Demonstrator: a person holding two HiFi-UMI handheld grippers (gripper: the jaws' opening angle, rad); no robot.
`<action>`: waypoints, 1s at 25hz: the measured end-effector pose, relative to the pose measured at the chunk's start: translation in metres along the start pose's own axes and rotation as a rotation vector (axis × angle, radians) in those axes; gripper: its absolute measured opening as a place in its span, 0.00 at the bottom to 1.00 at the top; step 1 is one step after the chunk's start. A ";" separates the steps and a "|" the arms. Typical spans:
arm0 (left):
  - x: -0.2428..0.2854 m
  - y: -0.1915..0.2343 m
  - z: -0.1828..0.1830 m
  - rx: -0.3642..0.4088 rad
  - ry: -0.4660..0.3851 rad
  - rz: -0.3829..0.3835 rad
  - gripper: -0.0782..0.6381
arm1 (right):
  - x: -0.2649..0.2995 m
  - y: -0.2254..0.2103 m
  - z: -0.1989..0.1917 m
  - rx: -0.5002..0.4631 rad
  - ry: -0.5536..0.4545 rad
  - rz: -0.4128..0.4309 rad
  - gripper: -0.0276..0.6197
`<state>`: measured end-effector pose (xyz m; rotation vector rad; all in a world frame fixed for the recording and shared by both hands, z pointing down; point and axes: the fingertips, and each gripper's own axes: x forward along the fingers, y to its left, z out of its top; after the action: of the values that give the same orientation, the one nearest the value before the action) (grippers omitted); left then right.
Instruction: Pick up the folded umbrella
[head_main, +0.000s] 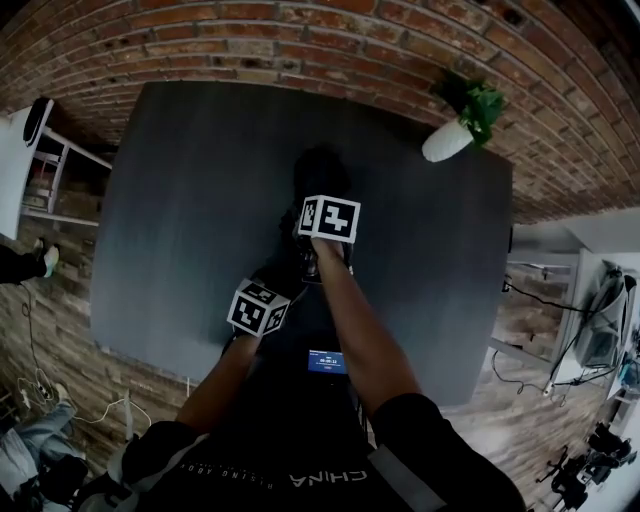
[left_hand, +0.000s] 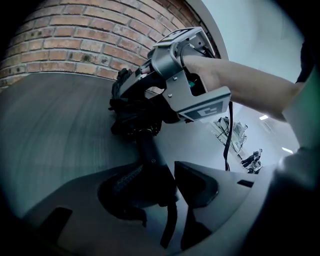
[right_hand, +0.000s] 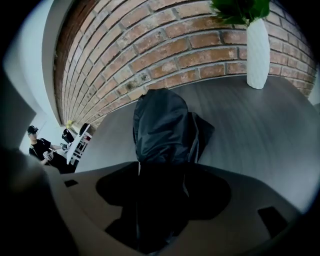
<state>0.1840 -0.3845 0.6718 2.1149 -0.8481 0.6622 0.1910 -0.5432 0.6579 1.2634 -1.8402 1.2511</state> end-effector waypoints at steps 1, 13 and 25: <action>0.000 0.000 0.000 -0.003 0.000 -0.001 0.39 | 0.001 0.000 0.000 -0.005 0.006 -0.013 0.44; 0.001 -0.002 0.002 -0.022 -0.011 -0.015 0.39 | 0.014 0.000 -0.004 -0.010 0.019 -0.115 0.45; 0.001 -0.005 0.001 -0.022 -0.020 -0.032 0.39 | 0.018 -0.008 -0.002 0.014 -0.044 -0.101 0.48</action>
<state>0.1892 -0.3835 0.6694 2.1148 -0.8266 0.6130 0.1910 -0.5494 0.6762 1.3839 -1.7770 1.1927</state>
